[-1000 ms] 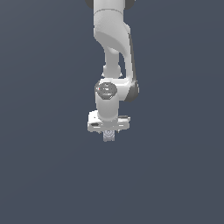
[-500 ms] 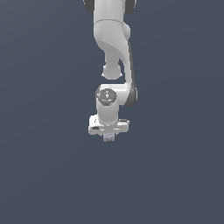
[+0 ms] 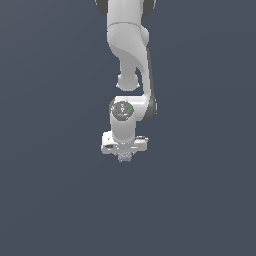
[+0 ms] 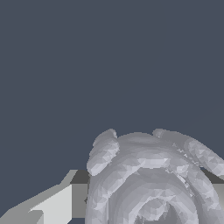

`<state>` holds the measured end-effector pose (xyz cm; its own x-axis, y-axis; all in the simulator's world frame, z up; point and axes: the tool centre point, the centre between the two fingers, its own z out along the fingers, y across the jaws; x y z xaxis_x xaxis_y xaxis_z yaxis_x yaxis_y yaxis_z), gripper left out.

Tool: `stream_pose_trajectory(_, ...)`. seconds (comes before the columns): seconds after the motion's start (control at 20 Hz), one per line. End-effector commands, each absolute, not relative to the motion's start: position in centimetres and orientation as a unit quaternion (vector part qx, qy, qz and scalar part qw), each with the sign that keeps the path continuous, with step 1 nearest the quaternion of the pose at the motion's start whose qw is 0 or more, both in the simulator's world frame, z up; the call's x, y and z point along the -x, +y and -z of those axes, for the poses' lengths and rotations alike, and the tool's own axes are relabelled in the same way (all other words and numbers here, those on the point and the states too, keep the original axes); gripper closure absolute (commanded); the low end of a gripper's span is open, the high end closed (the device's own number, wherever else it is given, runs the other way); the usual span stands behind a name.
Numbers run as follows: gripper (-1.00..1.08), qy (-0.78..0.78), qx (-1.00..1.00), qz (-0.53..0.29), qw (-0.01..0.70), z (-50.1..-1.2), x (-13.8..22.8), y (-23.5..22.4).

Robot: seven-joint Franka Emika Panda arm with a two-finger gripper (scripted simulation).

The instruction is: Pick up the object and move it to a goal position.

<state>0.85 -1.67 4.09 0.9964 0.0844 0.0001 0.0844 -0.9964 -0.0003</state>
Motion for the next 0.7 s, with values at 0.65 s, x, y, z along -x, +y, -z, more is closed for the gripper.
stream_pose_trajectory(0.65,1.08,-0.042,0.999,0.000,0.000,-6.7,-4.2,-6.1)
